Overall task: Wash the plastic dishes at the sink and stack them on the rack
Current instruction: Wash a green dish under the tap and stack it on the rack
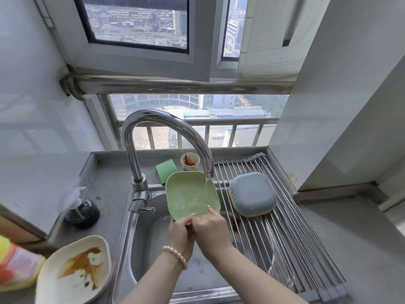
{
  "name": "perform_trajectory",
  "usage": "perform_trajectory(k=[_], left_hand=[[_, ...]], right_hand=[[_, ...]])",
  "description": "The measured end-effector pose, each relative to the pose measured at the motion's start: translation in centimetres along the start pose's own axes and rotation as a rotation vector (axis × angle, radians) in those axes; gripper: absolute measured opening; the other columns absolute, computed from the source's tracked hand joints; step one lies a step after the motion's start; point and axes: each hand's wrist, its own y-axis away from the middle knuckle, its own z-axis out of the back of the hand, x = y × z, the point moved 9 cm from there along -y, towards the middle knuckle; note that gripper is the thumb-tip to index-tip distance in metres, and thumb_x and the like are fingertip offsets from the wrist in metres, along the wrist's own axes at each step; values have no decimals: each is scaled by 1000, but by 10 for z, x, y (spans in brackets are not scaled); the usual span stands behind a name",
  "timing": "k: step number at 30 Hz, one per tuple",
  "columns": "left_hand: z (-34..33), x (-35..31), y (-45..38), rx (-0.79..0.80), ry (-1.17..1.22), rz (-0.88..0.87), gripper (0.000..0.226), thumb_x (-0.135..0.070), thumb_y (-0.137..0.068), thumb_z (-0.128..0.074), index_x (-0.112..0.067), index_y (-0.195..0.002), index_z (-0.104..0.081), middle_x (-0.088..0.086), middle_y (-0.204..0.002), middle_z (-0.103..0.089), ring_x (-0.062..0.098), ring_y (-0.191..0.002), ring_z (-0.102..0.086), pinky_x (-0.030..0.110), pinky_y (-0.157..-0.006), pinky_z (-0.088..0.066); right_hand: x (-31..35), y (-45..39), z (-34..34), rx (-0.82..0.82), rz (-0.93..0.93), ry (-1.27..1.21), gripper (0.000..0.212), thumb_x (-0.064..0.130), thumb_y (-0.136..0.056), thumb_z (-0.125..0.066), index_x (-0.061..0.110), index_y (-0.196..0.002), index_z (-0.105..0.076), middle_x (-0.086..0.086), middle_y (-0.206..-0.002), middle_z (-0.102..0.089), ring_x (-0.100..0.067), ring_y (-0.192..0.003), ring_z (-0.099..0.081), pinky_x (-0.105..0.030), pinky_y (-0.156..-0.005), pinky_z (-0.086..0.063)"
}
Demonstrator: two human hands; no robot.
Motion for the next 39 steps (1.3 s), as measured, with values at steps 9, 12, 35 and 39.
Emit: perform_trajectory(k=[9, 12, 35, 39], left_hand=[[28, -34, -16, -157, -178, 72, 19, -7, -91, -42, -1, -101, -57, 16, -88, -63, 32, -76, -60, 39, -66, -52], [18, -29, -16, -61, -150, 100, 21, -4, -87, -45, 1, -104, -57, 18, -88, -62, 28, -72, -60, 34, -60, -54], [-1, -10, -12, 12, -20, -13, 34, -9, -89, -54, 3, -121, -58, 18, -97, -66, 31, -83, -66, 34, -66, -55], [7, -27, -12, 21, -174, 93, 27, -19, -93, -43, -3, -104, -61, 17, -90, -68, 31, -75, -64, 38, -63, -56]], right_hand=[[-30, 24, -17, 12, 185, 95, 17, 14, -64, -75, 19, -79, -71, 3, -94, -72, -28, -100, -67, -49, -94, -49], [-31, 17, -18, 71, 118, 161, 31, 1, -52, -73, 16, -79, -75, 1, -88, -74, -30, -96, -69, -54, -91, -50], [-4, 10, -4, -38, -156, -502, 20, 12, -75, -53, 20, -80, -70, 4, -68, -68, -17, -59, -61, -25, -53, -47], [-30, 13, 4, -37, 43, -238, 19, 26, -65, -79, 21, -82, -73, 8, -86, -73, -15, -83, -68, -31, -88, -47]])
